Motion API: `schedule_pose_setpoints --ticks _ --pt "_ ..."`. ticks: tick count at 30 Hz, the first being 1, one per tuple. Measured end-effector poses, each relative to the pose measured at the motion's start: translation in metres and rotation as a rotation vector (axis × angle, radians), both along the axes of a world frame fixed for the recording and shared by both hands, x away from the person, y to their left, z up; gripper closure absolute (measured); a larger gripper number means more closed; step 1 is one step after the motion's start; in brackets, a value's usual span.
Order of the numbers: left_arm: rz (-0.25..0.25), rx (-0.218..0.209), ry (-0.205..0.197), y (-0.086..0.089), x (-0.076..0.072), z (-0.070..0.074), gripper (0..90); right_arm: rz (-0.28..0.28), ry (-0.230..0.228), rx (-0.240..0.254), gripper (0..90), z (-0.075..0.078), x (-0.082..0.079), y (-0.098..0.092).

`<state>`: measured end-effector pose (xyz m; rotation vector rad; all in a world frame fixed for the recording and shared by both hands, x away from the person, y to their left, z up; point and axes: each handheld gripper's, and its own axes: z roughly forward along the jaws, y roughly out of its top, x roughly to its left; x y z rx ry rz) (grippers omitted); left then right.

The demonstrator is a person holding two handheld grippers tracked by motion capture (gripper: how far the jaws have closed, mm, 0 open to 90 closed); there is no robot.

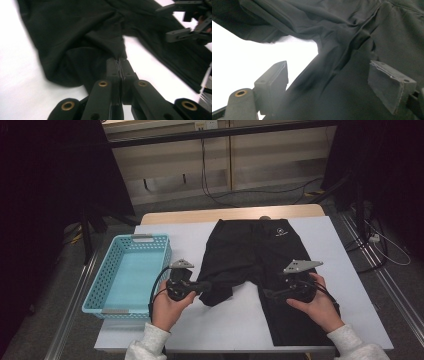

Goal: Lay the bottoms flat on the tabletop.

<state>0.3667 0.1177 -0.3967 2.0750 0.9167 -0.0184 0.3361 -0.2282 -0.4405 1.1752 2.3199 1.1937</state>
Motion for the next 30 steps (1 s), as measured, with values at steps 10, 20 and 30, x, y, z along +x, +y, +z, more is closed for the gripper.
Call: schedule_pose_setpoints --ticks 10,20,30 --pt "-0.127 -0.052 -0.009 -0.049 -0.009 -0.005 88.7 -0.009 0.001 0.006 17.1 0.000 -0.003 -0.002" --pt "-0.109 -0.001 -0.067 -0.065 -0.001 -0.021 49.8 -0.009 -0.003 0.009 17.1 0.000 -0.004 -0.003" --pt "0.067 0.024 -0.143 -0.022 0.015 -0.006 17.0 0.042 -0.007 0.001 21.7 0.000 -0.002 0.018"
